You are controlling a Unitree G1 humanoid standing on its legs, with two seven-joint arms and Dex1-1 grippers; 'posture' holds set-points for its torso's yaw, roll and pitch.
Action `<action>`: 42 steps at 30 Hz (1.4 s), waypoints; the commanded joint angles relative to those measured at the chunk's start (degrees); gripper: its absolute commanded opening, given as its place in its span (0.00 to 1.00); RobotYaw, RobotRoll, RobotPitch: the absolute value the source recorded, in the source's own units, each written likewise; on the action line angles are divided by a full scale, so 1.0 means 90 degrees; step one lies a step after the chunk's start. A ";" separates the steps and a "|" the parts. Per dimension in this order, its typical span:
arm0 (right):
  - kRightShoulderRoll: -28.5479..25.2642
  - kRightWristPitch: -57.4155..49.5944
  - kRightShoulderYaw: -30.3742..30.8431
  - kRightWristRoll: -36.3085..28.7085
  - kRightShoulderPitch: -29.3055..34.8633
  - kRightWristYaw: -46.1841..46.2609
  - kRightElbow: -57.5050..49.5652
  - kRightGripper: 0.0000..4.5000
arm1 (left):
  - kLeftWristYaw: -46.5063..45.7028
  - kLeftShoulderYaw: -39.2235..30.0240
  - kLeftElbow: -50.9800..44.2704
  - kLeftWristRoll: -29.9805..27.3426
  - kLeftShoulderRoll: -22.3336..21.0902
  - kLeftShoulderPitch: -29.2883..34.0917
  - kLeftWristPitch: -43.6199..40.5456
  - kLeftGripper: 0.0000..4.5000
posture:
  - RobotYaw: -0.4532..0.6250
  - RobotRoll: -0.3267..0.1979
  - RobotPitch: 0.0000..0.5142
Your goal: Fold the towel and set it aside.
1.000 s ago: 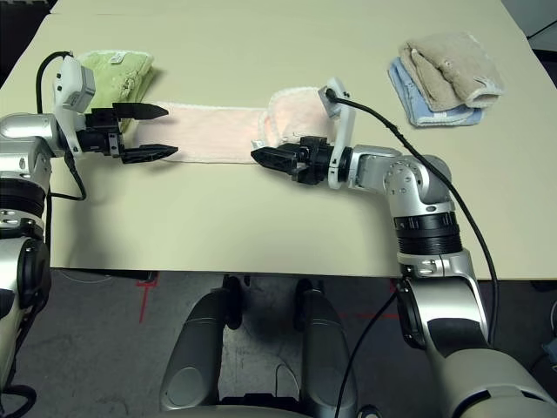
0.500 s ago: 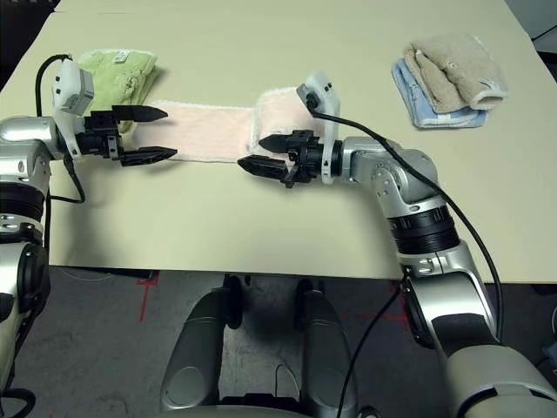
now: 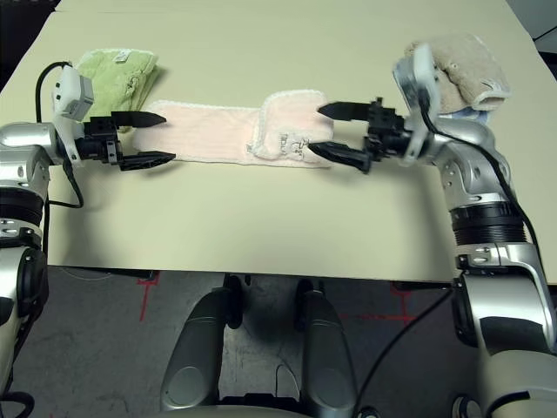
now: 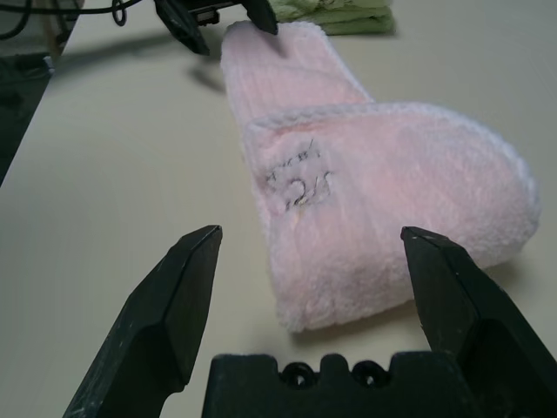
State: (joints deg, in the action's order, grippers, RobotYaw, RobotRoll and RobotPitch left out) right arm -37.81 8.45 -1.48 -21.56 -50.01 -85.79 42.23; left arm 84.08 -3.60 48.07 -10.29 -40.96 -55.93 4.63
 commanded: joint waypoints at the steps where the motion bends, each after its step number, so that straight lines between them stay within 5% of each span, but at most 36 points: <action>1: -0.0271 0.1067 -0.0134 0.0248 -0.0261 -0.0643 0.1116 1.00 | -0.0020 -0.0086 -0.0358 -0.0157 -0.0136 0.0328 -0.0201 1.00 | 0.48 0.62 0.61; 9: -0.0623 0.1390 0.0254 0.0084 -0.0203 -0.0745 0.1611 1.00 | -0.0334 -0.0253 -0.0897 -0.0378 -0.0259 0.0679 -0.0645 1.00 | 0.50 0.62 0.61; 19: -0.0832 0.0984 -0.0012 -0.0255 0.0032 -0.0745 0.1296 1.00 | -0.0595 -0.0205 -0.0615 -0.0273 -0.0685 0.0170 -0.1463 1.00 | 0.49 0.62 0.62; 24: -0.0689 0.0495 -0.0310 -0.0497 0.0132 -0.0745 0.0967 1.00 | -0.0259 -0.0136 -0.0925 -0.0550 -0.1008 0.0302 -0.3100 1.00 | 0.49 0.62 0.61; 33: -0.0696 -0.0044 -0.0628 -0.0703 0.0533 -0.0745 0.0358 1.00 | -0.0136 -0.0071 -0.1050 -0.0412 -0.1143 0.0676 -0.2918 1.00 | 0.49 0.62 0.60; 42: -0.0771 -0.0081 -0.0540 -0.0767 0.0659 -0.0745 0.0141 1.00 | -0.0203 0.0070 -0.0950 -0.0443 -0.1043 0.0431 -0.3785 1.00 | 0.48 0.62 0.59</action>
State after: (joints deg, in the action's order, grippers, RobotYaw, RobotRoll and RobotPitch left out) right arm -43.93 7.66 -5.86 -28.17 -45.39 -92.19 44.52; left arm 82.30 -3.74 39.12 -14.52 -50.27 -51.49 -28.35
